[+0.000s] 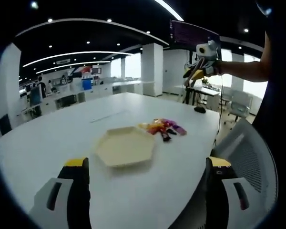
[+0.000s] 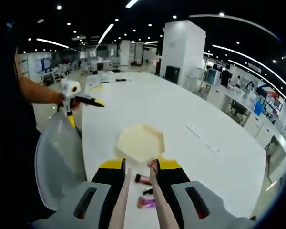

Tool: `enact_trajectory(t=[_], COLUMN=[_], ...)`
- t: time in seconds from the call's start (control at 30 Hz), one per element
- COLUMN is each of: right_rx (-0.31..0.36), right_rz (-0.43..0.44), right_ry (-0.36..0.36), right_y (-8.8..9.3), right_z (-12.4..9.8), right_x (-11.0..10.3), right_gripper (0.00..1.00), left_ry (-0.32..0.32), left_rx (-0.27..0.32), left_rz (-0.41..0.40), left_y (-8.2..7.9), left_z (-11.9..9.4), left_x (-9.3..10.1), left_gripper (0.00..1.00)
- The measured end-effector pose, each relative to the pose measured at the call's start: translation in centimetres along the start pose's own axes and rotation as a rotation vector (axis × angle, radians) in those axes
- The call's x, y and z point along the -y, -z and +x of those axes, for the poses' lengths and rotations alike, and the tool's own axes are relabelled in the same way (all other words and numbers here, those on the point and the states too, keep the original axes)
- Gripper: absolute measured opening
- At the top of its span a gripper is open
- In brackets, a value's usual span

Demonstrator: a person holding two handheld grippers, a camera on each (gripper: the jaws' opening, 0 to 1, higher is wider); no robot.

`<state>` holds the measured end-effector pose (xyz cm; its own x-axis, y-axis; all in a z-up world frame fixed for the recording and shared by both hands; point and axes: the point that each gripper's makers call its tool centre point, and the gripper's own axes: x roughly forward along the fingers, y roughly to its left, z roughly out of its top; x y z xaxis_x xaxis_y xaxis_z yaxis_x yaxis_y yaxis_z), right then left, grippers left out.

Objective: Place the target food into the container with the food tongs after gripping and lifting it, then release it inside without dropping or visibly crushing the food.

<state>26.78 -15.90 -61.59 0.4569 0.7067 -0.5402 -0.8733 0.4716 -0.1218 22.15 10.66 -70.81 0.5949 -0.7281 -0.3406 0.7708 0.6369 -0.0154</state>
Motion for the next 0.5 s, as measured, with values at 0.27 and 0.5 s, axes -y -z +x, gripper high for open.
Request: enact_trajectory(t=[0.27, 0.5], right_rx=[-0.032, -0.050], right_rz=[0.002, -0.007], right_ry=[0.012, 0.006], right_y=[1.3, 1.8], right_z=[0.2, 0.7], right_x=[0.5, 0.7], right_gripper=[0.25, 0.25], left_ry=[0.000, 0.011], left_rx=[-0.017, -0.005], left_rz=[0.019, 0.021], left_y=[1.3, 0.8], left_z=[0.7, 0.1], left_x=[0.7, 0.2], left_gripper=[0.99, 0.99])
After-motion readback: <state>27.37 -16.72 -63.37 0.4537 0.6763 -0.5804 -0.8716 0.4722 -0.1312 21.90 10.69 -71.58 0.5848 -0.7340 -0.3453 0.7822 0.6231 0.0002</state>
